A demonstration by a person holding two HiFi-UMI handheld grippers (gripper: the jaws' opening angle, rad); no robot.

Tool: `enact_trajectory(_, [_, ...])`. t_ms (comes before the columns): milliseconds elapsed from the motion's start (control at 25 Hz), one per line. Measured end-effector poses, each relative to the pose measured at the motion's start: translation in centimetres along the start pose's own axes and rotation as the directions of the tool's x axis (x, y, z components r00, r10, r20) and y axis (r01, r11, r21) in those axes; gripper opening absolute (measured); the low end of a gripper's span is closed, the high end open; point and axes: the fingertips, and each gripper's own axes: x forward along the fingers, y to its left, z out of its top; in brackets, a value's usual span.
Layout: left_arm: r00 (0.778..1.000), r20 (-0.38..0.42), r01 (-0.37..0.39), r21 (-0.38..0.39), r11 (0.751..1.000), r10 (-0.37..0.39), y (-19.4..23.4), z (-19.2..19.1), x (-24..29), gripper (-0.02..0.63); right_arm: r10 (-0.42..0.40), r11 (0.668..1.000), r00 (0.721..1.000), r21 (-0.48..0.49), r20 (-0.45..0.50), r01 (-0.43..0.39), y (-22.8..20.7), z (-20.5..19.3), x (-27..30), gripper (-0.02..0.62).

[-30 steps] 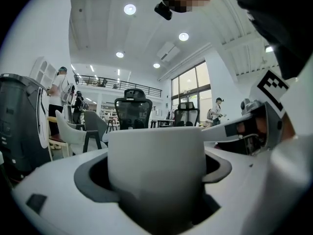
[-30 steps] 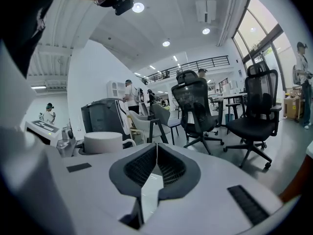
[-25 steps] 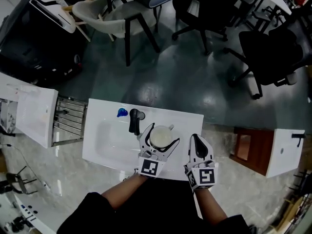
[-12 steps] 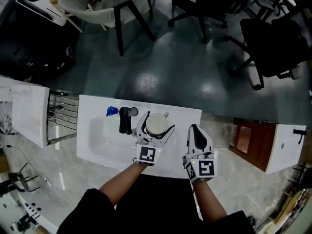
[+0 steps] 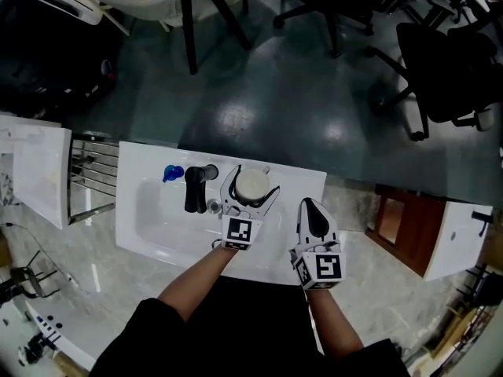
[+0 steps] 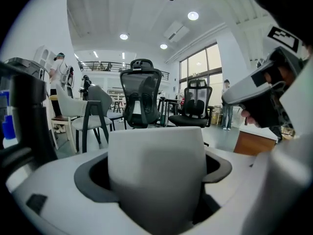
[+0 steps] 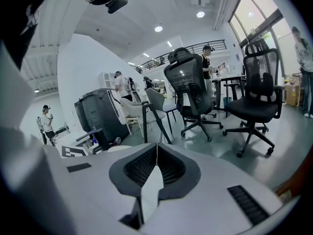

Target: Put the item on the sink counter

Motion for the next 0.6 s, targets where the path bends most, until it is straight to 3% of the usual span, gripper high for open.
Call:
enact_trajectory(280, [0.999, -0.046, 0.031, 0.019, 0.999, -0.030, 0.1, -2.9, 1.9, 0.471, -0.013, 1.000, 1.000, -0.017, 0.004, 0.013, -1.3, 0.3, 0.2, 0.032])
enact_trajectory(600, [0.999, -0.003, 0.053, 0.069, 0.996, -0.053, -0.6, -2.6, 2.7, 0.471, -0.003, 1.000, 1.000, -0.013, -0.027, 0.003, -0.4, -1.4, -0.3, 0.032])
